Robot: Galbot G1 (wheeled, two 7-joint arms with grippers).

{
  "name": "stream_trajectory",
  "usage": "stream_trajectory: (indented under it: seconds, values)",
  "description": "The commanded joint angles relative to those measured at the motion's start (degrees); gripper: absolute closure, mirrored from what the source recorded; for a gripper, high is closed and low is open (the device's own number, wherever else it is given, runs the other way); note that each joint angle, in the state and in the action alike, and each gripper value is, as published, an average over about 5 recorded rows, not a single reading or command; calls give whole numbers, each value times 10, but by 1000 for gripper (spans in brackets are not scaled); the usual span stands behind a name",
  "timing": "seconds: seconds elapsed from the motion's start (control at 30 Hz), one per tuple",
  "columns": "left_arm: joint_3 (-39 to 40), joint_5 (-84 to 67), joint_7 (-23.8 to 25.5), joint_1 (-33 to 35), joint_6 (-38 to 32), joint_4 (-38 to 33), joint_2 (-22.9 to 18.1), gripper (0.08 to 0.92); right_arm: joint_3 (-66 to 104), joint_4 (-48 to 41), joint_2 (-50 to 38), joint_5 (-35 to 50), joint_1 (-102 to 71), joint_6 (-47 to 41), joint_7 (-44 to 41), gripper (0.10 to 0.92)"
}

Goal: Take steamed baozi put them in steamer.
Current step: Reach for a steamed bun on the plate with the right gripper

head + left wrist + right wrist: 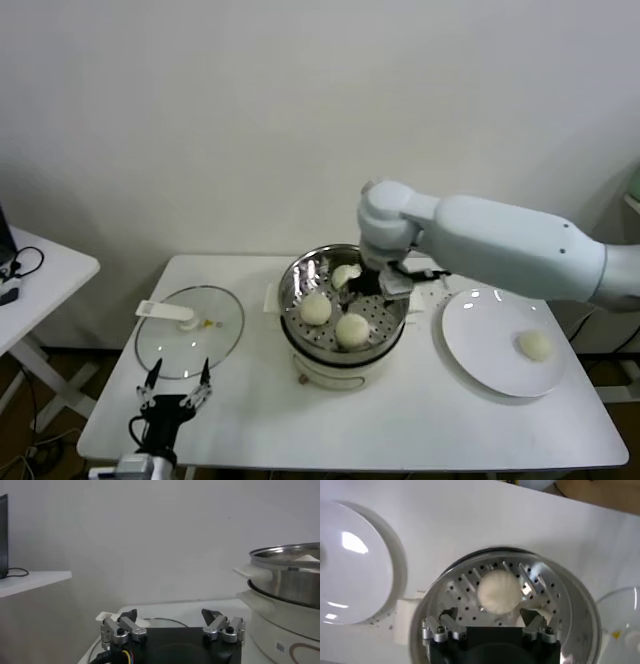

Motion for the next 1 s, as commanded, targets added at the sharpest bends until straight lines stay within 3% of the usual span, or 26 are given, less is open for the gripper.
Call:
stream_trajectory:
  seconds: [0.03, 0.2, 0.37, 0.67, 1.0]
  values:
    - [0, -2, 0, 1, 0, -2, 3, 177, -87, -67, -70, 215, 146, -156, 9, 203]
    - [2, -7, 1, -2, -1, 2, 4, 177, -135, -144, -122, 356, 150, -290, 87, 203]
    - [5, -8, 1, -11, 1, 4, 3, 177, -122, -152, -202, 359, 109, -356, 103, 203]
    - [15, -8, 2, -20, 1, 10, 3, 177, -1, -191, -311, 206, -62, -362, 76, 203]
    - [20, -7, 2, -17, 0, 7, 4, 177, 284, -290, -297, -12, -338, -280, 50, 203]
